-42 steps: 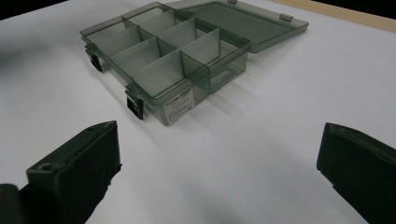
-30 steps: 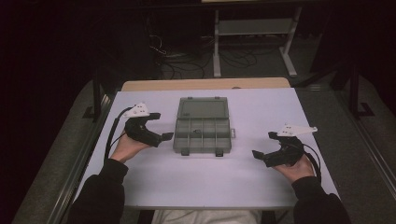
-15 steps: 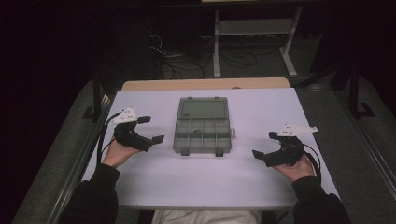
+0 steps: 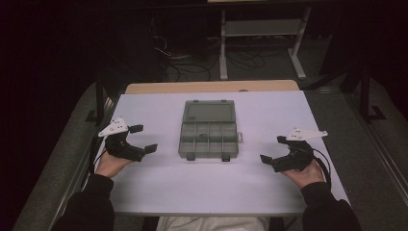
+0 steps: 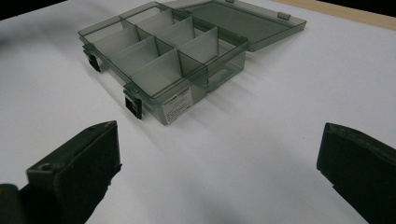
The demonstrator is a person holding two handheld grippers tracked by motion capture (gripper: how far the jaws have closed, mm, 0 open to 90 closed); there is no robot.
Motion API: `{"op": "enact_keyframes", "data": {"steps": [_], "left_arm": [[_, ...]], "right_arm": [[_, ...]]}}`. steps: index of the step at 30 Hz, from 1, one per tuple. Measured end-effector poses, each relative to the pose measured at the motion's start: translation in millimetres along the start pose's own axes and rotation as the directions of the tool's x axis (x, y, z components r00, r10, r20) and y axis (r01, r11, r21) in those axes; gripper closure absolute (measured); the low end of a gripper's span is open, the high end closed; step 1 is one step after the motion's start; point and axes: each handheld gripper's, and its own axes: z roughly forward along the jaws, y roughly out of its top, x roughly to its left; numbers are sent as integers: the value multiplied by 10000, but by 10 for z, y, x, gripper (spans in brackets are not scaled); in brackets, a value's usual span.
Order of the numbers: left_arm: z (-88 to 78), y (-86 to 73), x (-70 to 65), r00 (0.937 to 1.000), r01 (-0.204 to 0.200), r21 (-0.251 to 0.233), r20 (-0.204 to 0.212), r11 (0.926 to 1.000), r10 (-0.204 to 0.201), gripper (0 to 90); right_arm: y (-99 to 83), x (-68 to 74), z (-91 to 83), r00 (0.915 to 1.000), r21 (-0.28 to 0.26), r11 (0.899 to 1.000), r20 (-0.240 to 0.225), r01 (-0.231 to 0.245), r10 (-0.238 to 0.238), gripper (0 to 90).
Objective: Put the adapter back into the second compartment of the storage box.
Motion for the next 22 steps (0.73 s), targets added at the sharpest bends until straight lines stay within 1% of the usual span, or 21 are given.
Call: {"op": "enact_keyframes", "data": {"steps": [2,3,10,14,17,19,22], "left_arm": [[-38,-31,2,10000,-1,-93,-45,10000,1,0],[-60,-44,7,9999,17,-54,-101,10000,-18,0],[-186,-145,37,9992,111,-195,-375,9997,-118,0],[-281,-190,46,9981,133,-281,-602,9995,-149,0],[-344,-224,62,9973,208,-465,-699,9987,-240,0],[-366,-245,75,9964,321,-522,-764,9981,-360,0],[-376,-260,85,9960,352,-545,-804,9979,-395,0]], "right_arm": [[-1,-1,-1,10000,-13,10000,-11,-17,17,0],[-2,-2,-2,10000,-22,10000,-20,-22,22,0],[-4,-2,-11,10000,-107,9999,-29,-51,50,0],[-4,-3,-15,10000,-143,9999,-26,-68,68,0],[-6,-8,-20,10000,-186,9998,-2,-60,60,0],[-6,-8,-20,10000,-190,9998,2,-53,53,0],[-8,-10,-19,10000,-191,9998,3,-60,60,0]]}}
